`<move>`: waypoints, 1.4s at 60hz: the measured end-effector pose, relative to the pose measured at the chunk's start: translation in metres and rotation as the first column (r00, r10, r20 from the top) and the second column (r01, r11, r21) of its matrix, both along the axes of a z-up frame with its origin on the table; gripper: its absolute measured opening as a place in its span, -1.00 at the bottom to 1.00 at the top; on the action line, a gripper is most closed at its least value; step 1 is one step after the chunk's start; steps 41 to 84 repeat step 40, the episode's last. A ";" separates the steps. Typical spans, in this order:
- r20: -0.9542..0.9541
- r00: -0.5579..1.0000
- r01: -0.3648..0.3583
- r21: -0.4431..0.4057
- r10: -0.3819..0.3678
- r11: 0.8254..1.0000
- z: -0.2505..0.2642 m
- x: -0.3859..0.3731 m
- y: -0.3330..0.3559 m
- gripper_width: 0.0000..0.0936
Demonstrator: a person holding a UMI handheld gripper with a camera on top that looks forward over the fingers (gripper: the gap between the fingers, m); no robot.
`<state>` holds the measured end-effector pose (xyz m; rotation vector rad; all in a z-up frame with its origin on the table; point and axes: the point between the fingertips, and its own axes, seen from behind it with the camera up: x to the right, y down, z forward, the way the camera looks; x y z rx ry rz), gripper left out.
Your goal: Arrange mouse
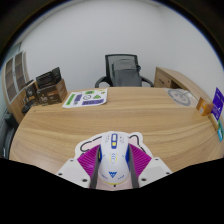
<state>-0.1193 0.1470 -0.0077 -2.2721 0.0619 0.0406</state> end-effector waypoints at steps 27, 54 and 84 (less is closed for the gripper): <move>0.017 0.999 0.028 0.082 -0.030 0.996 0.087 -0.045 -0.113 0.78; 0.026 0.997 0.075 0.090 -0.078 0.993 0.118 -0.085 -0.219 0.78; 0.026 0.997 0.075 0.090 -0.078 0.993 0.118 -0.085 -0.219 0.78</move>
